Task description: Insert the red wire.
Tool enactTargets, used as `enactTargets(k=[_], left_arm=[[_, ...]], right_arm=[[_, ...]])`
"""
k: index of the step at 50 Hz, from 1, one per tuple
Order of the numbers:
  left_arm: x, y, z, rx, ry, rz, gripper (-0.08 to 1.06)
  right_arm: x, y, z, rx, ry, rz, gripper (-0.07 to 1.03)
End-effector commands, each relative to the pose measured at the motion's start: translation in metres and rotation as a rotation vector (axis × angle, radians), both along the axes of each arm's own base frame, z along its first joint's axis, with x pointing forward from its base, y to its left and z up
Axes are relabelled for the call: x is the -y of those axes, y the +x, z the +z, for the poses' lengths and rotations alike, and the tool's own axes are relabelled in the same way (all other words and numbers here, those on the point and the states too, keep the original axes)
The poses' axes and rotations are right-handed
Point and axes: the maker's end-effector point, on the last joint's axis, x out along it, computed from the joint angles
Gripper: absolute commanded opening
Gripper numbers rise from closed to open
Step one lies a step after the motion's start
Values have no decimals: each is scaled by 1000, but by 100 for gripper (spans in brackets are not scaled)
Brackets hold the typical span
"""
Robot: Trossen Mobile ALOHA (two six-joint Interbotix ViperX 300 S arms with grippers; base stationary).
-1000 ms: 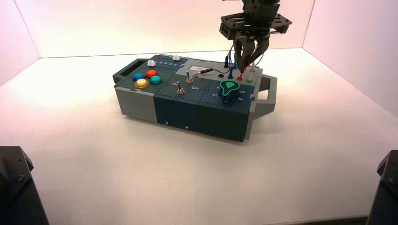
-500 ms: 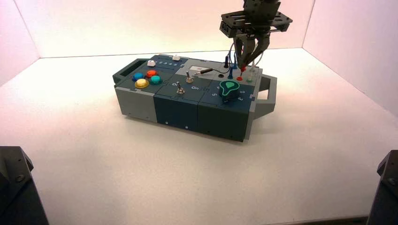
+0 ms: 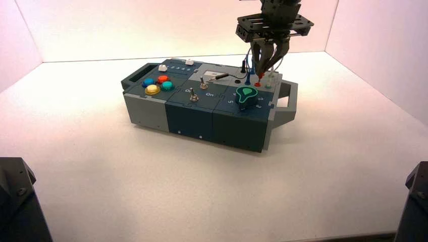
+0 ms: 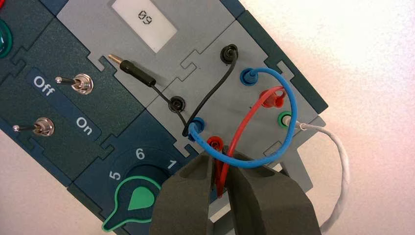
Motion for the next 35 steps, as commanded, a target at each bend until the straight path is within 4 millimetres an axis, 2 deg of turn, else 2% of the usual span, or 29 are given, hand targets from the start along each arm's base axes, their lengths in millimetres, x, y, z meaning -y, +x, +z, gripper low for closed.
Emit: enactTargets(k=[1,35], left_arm=[[0,1,7,20,-3,0,-3],[0,1,9,26,-5,0,-3]], right_arm=[[-6,9,12,39,25,0,-2],[-9,7,1,14,19,2,-2]])
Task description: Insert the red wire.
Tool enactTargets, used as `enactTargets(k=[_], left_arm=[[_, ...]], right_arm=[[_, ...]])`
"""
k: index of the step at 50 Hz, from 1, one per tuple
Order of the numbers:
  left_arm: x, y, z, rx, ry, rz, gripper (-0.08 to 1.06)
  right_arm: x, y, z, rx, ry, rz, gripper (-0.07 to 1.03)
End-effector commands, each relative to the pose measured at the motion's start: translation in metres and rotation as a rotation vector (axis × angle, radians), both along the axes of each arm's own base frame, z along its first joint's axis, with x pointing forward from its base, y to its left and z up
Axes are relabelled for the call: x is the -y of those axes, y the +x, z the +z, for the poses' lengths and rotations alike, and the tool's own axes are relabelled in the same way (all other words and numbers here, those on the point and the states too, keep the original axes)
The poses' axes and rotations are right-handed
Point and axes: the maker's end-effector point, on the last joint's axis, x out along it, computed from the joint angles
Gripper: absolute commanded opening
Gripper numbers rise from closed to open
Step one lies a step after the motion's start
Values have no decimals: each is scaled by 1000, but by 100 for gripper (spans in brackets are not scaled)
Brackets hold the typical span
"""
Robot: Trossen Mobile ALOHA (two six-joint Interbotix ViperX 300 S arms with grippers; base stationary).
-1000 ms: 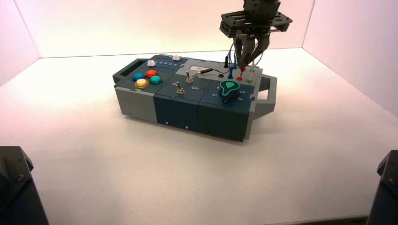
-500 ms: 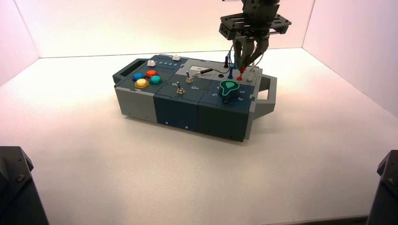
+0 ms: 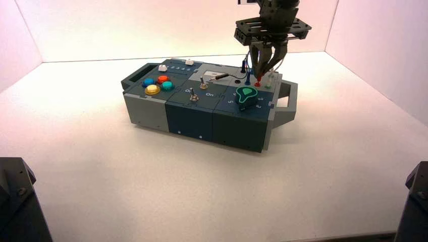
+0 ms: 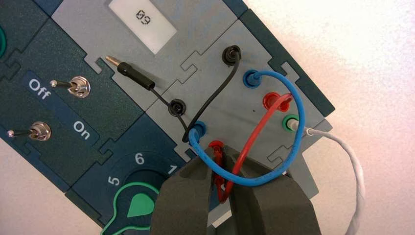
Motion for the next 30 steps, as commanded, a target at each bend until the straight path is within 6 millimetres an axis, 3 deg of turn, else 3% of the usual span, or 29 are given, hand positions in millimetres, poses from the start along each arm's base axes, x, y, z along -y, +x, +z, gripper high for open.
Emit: enactTargets(k=[1,30], left_arm=[[1,1,7,19,-5,-1,-3],[0,1,8,21,-5,-1,-3]], right_arm=[[-8,6,8,27,17,9,-2],[-11,6,-6,9,9,13,-2]])
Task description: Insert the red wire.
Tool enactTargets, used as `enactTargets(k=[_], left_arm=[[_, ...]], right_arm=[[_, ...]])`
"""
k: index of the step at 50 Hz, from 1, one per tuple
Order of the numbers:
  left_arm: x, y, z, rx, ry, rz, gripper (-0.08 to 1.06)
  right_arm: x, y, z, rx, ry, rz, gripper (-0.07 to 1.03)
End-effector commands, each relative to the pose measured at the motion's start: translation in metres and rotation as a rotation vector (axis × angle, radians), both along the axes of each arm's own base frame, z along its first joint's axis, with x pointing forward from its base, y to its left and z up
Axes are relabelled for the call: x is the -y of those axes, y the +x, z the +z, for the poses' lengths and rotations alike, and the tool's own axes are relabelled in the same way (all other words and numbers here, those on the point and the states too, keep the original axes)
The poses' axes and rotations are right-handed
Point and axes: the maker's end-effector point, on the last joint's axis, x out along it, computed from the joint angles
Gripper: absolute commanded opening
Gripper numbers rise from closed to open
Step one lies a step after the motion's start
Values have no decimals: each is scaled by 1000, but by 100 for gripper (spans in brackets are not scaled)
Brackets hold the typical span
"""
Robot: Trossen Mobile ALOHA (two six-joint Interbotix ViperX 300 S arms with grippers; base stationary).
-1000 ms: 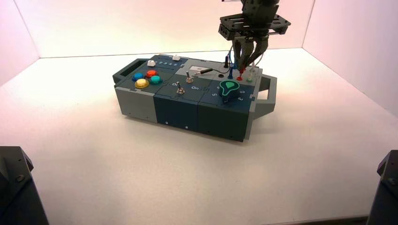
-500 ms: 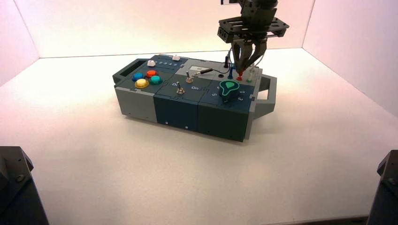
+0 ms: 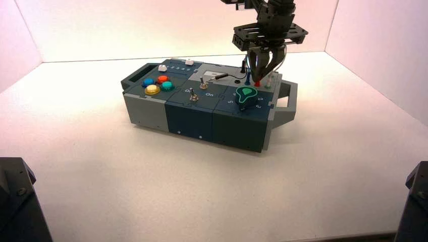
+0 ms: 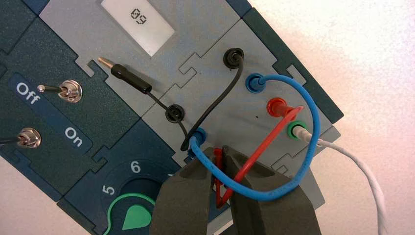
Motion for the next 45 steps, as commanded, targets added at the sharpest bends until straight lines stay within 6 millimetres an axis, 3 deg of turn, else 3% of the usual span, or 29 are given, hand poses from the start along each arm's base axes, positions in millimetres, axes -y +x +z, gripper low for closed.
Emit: enactTargets(k=[1,14,31,41,45], left_arm=[[1,1,7,18,-5,-1,-3],[0,1,7,18,-3,-2,-3],[0,1,6,17,-3,-2,-3],[0,1,6,17,-3,-2,-3],[0,1,6,17,-3,-2,-3]], right_arm=[[-8,4,5,19,15,8,-2],[-8,3,-3,4,6,8,-2],[-9,4,1,23,16,12,-2],[-13,6,5,37,25,18,12],[-14,5,5,36,26,17,12]])
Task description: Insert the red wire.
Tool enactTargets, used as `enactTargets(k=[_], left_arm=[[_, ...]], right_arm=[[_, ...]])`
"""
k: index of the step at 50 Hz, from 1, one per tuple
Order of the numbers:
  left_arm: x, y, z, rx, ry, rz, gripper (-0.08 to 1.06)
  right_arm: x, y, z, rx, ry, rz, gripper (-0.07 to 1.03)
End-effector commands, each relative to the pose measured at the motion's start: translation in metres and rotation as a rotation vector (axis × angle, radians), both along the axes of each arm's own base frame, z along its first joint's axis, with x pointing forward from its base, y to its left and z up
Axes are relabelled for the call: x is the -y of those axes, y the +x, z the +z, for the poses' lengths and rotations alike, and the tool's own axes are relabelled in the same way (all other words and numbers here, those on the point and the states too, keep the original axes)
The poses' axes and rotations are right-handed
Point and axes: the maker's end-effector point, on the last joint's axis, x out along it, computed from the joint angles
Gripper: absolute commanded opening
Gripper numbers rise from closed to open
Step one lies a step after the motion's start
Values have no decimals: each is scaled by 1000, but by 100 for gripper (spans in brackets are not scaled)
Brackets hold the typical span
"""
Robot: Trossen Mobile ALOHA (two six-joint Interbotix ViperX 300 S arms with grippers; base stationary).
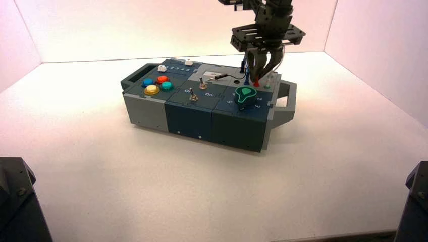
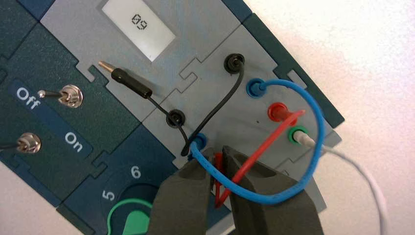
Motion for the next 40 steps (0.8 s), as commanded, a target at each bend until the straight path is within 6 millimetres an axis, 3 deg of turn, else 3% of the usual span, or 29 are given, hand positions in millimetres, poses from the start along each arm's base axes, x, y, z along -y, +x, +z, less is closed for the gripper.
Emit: enactTargets(k=[1,7,27,33,40], left_arm=[[1,1,6,17,-2,-2,-3],[1,1,7,18,-2,-2,-3],[0,0,9,30,-4,-2,-3],[0,-1,10,35,-4,-2,-3],[0,-2,12,46,-5,-2,-3]], right_arm=[[-9,1,8,25,20,13,12],[-13,-2,15,37,28,24,15],[-18,5,68,103,63,33,20],[-15,-1,70,65,47,29,20],[-5,-18,55,-25,0,18,20]])
